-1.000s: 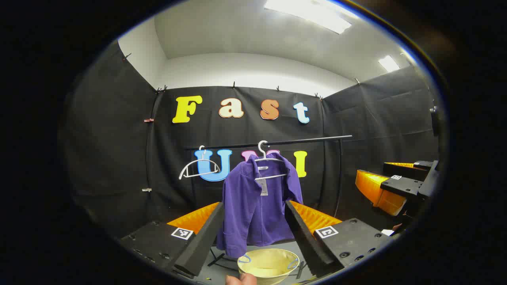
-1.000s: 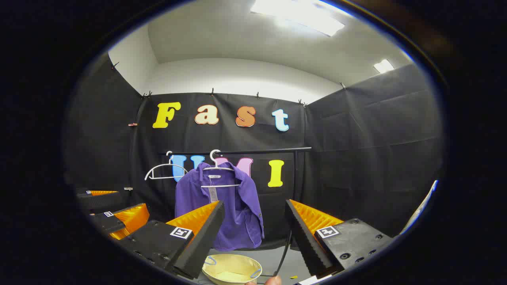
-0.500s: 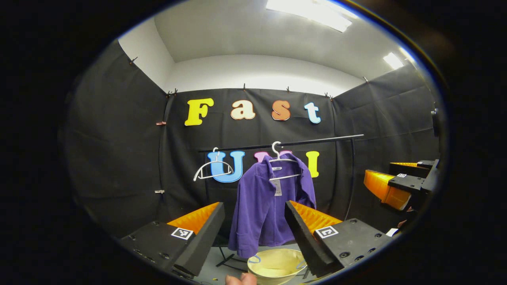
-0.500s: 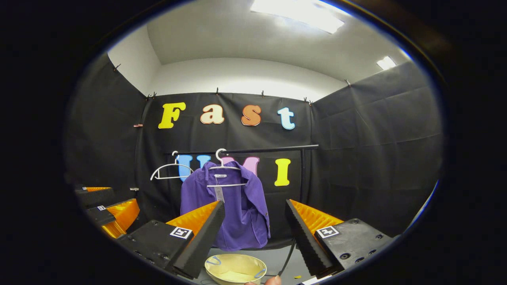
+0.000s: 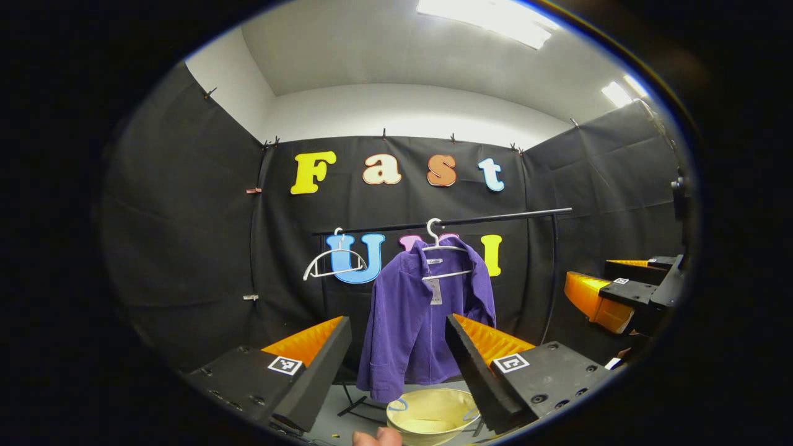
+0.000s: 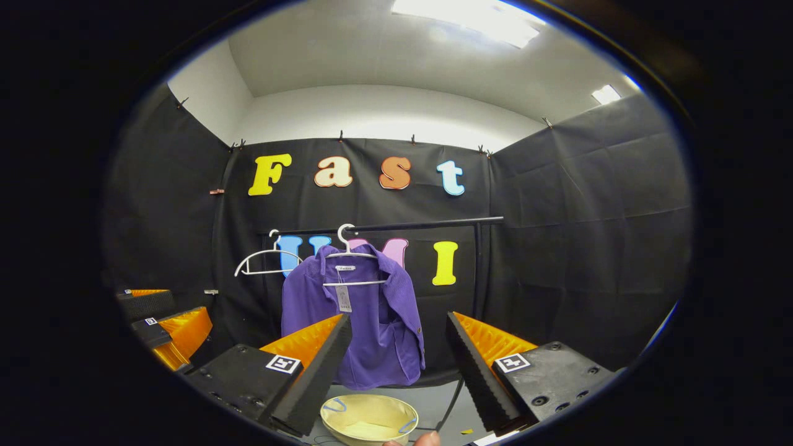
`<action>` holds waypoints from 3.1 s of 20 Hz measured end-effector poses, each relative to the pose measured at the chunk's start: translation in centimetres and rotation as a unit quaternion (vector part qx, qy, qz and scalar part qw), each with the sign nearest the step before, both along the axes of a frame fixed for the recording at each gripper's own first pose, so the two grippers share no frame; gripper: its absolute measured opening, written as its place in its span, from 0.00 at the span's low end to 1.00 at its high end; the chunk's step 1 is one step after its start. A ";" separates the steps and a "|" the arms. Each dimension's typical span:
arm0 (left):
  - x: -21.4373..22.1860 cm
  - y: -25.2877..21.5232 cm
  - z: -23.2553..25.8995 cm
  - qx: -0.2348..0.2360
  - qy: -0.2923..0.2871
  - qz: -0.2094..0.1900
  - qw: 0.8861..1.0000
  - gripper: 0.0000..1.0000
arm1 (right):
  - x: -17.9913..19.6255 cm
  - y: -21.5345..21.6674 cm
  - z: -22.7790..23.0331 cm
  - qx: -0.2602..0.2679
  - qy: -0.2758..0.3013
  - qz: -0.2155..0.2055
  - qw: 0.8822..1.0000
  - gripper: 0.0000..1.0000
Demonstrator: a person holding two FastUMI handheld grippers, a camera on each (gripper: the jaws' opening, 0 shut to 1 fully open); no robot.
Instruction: Grasp the clothes on the hanger with both hands and then place them into the laundry hamper below.
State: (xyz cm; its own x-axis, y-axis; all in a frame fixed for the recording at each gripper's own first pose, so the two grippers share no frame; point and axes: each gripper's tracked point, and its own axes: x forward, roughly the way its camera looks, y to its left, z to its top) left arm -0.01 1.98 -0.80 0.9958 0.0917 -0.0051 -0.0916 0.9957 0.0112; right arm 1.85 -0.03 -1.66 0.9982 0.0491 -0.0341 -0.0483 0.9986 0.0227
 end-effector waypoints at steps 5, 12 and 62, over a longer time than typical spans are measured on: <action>1.1 -0.3 0.2 -0.006 -0.002 -0.007 1.000 0.96 | 0.6 0.1 0.0 -0.001 0.001 -0.003 1.000 0.98; 5.8 -2.4 0.6 -0.012 -0.017 -0.030 0.999 0.96 | 4.8 -0.2 0.1 -0.016 -0.004 0.002 1.000 0.98; 40.0 4.9 -8.2 0.026 0.041 0.132 0.990 0.07 | 42.5 2.0 -12.3 0.080 -0.037 0.081 0.993 0.05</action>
